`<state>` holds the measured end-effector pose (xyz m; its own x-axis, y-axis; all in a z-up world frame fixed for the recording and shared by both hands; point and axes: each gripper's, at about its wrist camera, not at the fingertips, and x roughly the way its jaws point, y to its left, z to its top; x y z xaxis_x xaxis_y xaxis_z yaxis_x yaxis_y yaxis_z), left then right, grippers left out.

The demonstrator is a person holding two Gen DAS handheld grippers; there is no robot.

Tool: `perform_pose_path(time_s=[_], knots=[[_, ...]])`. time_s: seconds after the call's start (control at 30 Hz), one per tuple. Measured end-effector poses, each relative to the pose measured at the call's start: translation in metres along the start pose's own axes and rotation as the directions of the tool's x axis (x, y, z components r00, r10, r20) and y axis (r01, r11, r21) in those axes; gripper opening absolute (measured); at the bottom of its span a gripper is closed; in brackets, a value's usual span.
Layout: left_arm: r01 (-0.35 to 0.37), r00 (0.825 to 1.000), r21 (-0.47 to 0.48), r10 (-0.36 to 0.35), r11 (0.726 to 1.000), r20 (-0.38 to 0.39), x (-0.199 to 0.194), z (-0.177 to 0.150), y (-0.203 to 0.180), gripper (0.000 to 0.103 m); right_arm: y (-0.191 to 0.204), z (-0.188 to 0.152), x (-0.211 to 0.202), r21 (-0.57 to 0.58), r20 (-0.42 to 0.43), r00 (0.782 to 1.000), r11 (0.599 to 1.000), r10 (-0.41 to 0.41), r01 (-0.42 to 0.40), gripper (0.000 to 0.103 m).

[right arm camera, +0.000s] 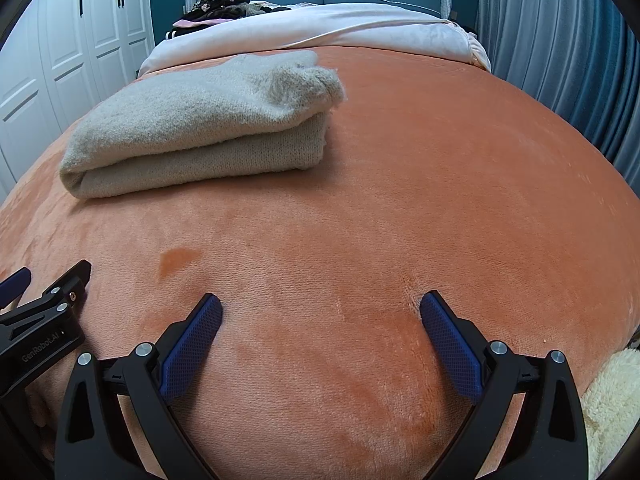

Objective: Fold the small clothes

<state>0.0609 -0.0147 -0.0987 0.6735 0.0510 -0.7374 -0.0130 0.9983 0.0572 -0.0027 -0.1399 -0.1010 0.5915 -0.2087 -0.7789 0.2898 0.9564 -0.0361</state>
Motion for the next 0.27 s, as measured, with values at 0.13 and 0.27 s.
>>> perform_pose_path(time_s=[0.13,0.27], knots=[[-0.006,1.000,0.004,0.006,1.000,0.002,-0.0002,-0.0002,-0.0009,0.098,0.0003,-0.0001,0.0001,0.000,0.000,1.000,1.000,0.000,0.000,0.098],[-0.007,1.000,0.004,0.007,1.000,0.003,-0.0001,-0.0003,-0.0018,0.098,0.0004,-0.0002,0.0002,0.001,0.000,1.000,1.000,0.000,0.000,0.098]])
